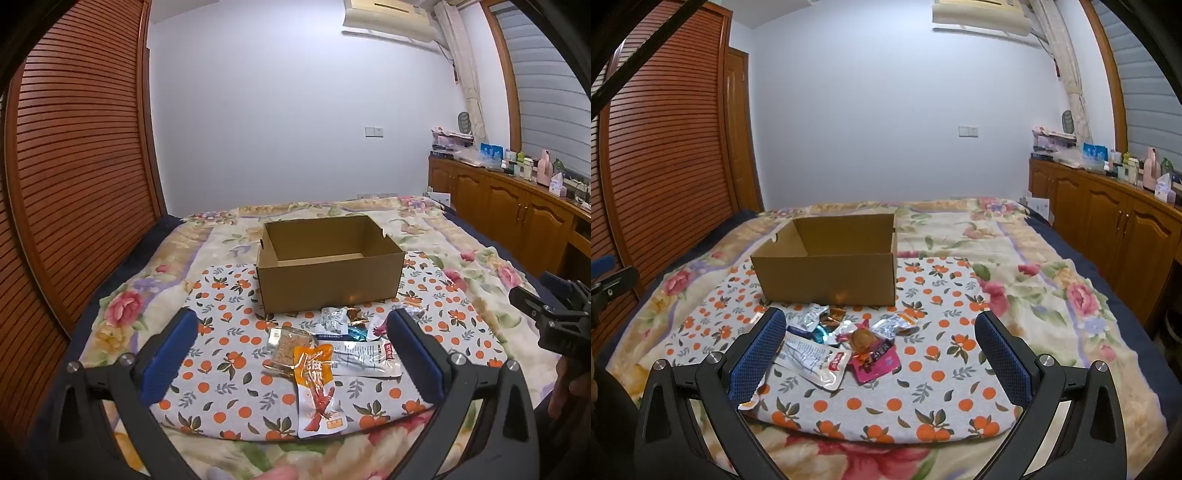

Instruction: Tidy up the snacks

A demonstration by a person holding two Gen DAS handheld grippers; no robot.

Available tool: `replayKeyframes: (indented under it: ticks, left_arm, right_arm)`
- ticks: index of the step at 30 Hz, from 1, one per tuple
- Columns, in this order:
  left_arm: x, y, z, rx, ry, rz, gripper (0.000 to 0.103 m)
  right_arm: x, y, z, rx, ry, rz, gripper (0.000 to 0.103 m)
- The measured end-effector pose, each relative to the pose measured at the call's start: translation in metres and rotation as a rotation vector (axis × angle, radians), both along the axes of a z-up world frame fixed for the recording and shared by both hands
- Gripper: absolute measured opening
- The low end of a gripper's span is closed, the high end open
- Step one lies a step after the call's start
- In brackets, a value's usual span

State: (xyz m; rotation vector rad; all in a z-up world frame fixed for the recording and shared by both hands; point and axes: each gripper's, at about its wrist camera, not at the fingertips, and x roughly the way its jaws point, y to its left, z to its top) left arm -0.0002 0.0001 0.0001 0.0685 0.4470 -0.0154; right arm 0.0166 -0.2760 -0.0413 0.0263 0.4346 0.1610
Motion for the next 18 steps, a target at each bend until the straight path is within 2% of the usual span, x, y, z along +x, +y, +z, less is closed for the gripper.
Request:
replayKeyframes:
  ticks: [18]
  left_arm:
    - [0.0002, -0.0001, -0.0001, 0.002, -0.002, 0.000, 0.103]
  right_arm:
    - [-0.0003, -0.0004, 0.0002, 0.000, 0.000, 0.000, 0.103]
